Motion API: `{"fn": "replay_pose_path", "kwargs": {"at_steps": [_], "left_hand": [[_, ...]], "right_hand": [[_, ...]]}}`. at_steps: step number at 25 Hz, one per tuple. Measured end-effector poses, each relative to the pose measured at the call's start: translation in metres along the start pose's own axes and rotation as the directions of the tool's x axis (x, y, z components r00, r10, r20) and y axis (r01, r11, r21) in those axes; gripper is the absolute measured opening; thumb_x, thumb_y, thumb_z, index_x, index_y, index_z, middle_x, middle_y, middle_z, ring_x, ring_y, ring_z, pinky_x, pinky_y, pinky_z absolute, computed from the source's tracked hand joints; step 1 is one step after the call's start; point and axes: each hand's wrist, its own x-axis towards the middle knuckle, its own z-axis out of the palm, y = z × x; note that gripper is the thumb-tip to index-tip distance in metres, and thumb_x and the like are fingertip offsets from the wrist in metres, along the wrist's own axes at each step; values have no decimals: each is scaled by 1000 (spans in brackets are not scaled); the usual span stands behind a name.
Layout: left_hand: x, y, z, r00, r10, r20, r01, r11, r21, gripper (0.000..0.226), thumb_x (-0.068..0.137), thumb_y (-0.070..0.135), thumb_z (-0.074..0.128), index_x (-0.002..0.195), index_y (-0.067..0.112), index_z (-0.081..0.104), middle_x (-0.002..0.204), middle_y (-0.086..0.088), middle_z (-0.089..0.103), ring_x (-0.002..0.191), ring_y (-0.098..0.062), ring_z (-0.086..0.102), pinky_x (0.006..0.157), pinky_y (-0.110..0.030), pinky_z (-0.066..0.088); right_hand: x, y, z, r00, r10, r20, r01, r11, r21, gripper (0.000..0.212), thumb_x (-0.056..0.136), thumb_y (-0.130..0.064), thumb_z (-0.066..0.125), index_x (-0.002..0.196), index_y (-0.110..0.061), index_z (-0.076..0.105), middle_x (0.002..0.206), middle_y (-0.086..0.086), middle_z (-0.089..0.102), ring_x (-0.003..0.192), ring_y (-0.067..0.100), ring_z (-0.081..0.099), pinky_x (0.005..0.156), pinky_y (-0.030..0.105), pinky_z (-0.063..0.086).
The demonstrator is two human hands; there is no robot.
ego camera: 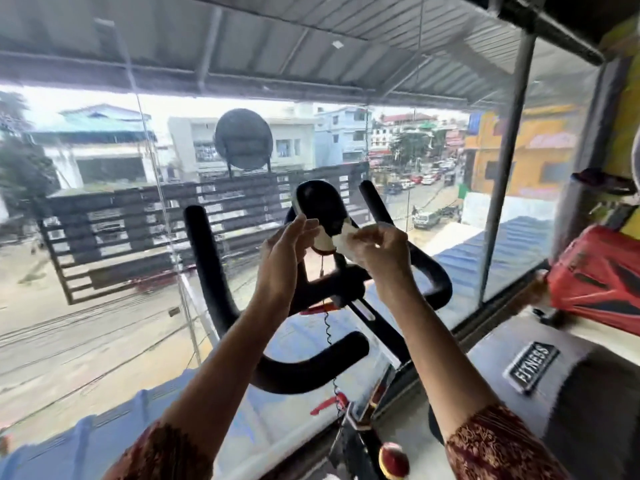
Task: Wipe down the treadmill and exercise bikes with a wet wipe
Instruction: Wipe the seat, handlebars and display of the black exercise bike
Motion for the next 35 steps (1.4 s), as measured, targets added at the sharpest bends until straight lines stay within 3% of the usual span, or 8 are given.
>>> {"fn": "replay_pose_path", "kwargs": {"at_steps": [3,9,14,19,24,28,32,35], "left_hand": [[37,-9,-7,999,34,25,-36,997,62,27,98,26,44,103,11,66,103,-2,69,99,-9,63,83,-14,45],[91,-25,-19,984,153,-86,-131,967,217,19,82,39,58,83,24,69,87,0,70,85,-13,59,83,-33,42],[113,-39,-19,967,200,-156,-128,915,382,44,82,34,59,121,14,63,113,-2,68,106,-14,60,96,-30,45],[125,-57,-11,956,223,-193,-131,908,398,53,78,42,50,124,19,62,119,0,66,114,-14,59,101,-41,44],[131,-67,-8,932,295,-211,-176,877,448,45,84,35,55,127,20,60,106,8,68,98,-2,60,89,-24,46],[133,-74,-10,898,404,-175,-259,806,532,46,83,29,54,127,16,60,104,22,62,92,14,56,78,-2,40],[133,-77,-11,892,421,-166,-266,784,561,39,88,22,56,126,20,60,79,42,57,79,22,55,73,-3,40],[133,-75,-12,896,415,-158,-267,788,554,47,81,32,52,127,23,59,72,30,58,73,8,55,73,-9,42]], "right_hand": [[32,8,15,993,-108,-38,99,976,-195,31,85,4,56,112,-6,46,108,13,49,83,15,52,60,6,39],[93,5,34,882,-437,-180,361,869,-338,15,79,5,65,91,-3,68,81,2,67,66,-4,53,60,2,36],[98,40,78,929,-367,47,349,826,-443,39,90,3,46,127,-2,57,127,18,59,121,23,54,100,24,40],[72,57,72,663,-651,371,748,595,-293,36,78,15,59,110,2,67,120,15,64,123,23,54,108,6,20],[107,58,54,791,-590,162,609,738,-289,40,73,19,49,109,8,66,115,12,65,113,25,60,102,5,31],[97,62,56,655,-667,354,755,588,-290,48,68,16,49,113,7,64,120,15,63,121,21,51,108,15,27],[120,65,46,790,-585,182,612,736,-290,41,80,17,46,116,6,63,124,14,61,121,25,55,108,13,29],[93,73,60,664,-698,269,746,641,-179,41,81,9,42,116,5,63,124,10,61,125,18,50,109,26,35]]}}
